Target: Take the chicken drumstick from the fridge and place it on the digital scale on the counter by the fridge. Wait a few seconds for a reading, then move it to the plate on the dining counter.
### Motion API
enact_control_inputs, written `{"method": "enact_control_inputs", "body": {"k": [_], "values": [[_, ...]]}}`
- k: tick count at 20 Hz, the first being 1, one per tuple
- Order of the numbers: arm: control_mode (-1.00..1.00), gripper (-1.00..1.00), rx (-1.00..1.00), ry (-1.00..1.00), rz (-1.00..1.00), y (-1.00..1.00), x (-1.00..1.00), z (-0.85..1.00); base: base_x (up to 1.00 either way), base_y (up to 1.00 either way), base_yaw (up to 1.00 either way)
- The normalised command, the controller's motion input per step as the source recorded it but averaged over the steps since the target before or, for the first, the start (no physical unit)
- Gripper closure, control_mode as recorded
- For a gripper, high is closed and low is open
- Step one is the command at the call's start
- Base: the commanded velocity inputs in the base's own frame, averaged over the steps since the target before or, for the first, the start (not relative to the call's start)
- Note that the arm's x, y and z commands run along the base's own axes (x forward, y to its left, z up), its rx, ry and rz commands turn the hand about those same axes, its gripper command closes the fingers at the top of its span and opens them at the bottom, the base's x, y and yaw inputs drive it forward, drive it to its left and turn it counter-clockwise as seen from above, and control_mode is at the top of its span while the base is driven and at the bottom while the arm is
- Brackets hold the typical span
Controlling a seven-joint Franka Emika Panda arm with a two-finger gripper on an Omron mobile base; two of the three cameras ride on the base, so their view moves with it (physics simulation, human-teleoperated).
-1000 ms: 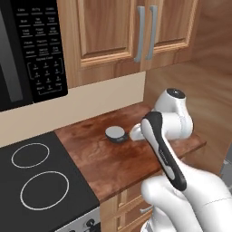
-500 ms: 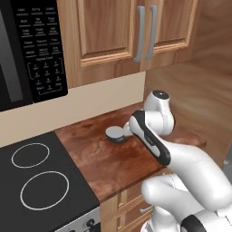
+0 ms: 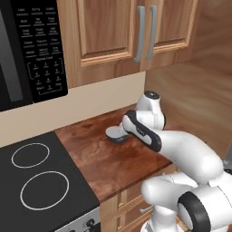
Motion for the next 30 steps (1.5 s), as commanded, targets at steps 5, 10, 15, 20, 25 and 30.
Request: {"method": "enact_control_inputs", "body": {"k": [5, 10, 15, 20, 25, 30], "values": [[-1.0, 1.0, -0.02, 0.02, 0.08, 0.0, 0.42, -0.3, 0.0, 0.0, 0.0], [-1.0, 1.0, -0.05, 0.0, 0.11, 0.0, 0.45, -0.17, 0.0, 0.0, 0.0], [-1.0, 1.0, -0.09, 0.0, 0.07, 0.12, 0.34, -0.23, 0.0, 0.0, 0.0], [-1.0, 1.0, -0.11, 0.0, 0.02, 0.22, 0.11, -0.19, 0.0, 0.0, 0.0], [-1.0, 1.0, 0.0, 0.03, 0.0, 0.09, 0.23, -0.04, 0.0, 0.0, 0.0], [-1.0, 1.0, 0.0, 0.04, -0.02, 0.0, 0.61, -0.3, 0.0, 0.0, 0.0]]}}
